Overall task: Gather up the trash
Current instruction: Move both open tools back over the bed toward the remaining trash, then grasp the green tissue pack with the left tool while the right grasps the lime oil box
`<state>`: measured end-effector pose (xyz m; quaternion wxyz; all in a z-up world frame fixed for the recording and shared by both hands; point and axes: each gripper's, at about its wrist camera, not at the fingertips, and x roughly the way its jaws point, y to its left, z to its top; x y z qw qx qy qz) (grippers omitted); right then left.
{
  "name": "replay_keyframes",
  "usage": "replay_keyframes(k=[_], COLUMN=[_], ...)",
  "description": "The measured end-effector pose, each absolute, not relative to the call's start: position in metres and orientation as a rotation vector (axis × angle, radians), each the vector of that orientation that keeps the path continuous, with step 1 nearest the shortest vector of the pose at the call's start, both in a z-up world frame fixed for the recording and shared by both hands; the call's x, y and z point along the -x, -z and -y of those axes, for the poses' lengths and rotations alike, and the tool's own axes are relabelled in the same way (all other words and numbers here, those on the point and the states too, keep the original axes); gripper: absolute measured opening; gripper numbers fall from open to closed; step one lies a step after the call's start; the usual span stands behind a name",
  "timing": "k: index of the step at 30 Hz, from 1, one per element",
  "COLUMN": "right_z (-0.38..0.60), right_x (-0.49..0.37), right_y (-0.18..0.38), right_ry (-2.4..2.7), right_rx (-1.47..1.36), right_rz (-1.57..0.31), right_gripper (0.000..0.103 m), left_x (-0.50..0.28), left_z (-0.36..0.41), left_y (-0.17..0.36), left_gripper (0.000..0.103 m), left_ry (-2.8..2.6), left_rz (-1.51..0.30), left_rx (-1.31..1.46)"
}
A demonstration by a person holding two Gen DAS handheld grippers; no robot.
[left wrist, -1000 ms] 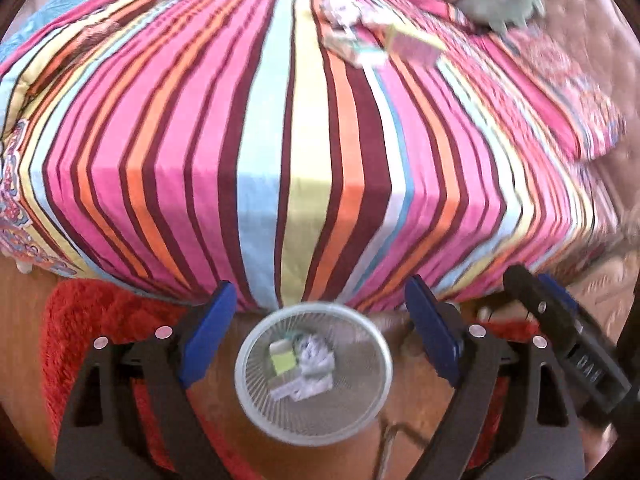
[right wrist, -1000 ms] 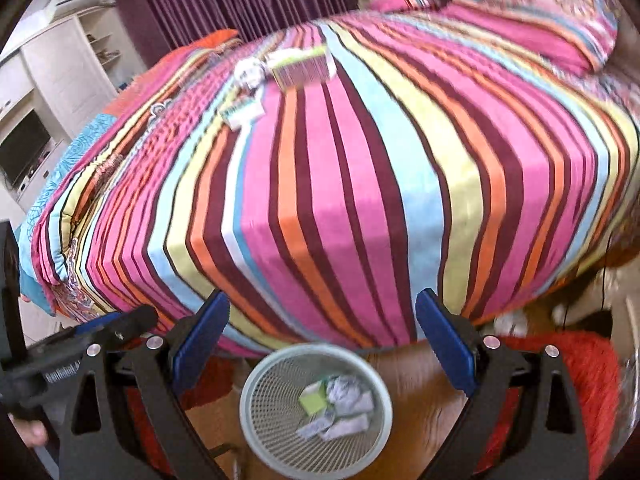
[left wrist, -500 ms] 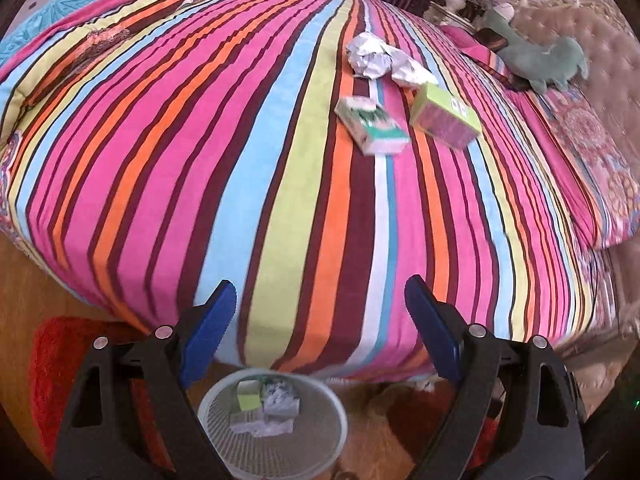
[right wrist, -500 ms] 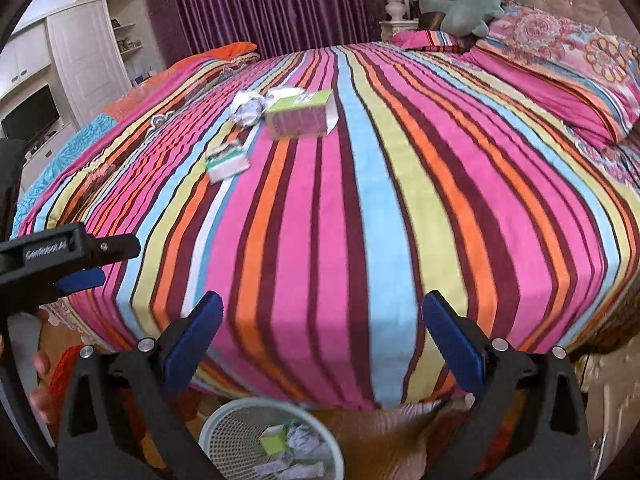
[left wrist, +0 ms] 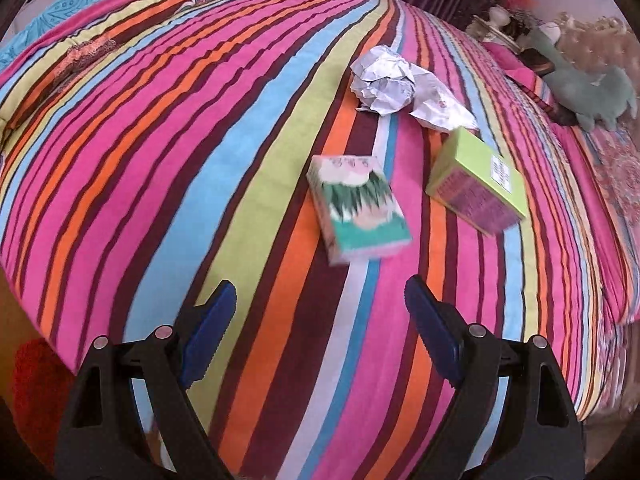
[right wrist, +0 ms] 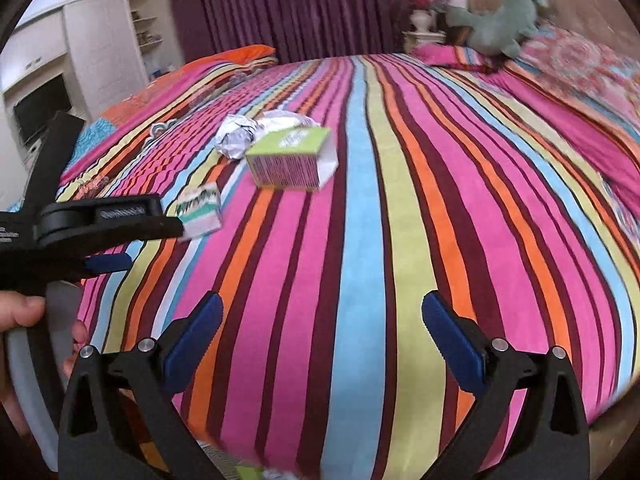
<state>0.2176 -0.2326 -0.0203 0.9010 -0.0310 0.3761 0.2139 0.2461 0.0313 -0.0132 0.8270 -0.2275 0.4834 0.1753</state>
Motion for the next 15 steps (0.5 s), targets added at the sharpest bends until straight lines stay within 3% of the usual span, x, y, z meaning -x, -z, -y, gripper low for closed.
replay_keyframes(k=[15], right_z=[0.212], right_x=[-0.309], right_y=[0.022], right_ry=[-0.564], right_rx=[0.254], right_rz=[-0.74], right_gripper=[0.095], left_x=[-0.301], left_z=[-0.03], left_y=[0.027], left_gripper=[0.084], left_ry=[-0.416], left_rz=[-1.028], left_rx=[0.451])
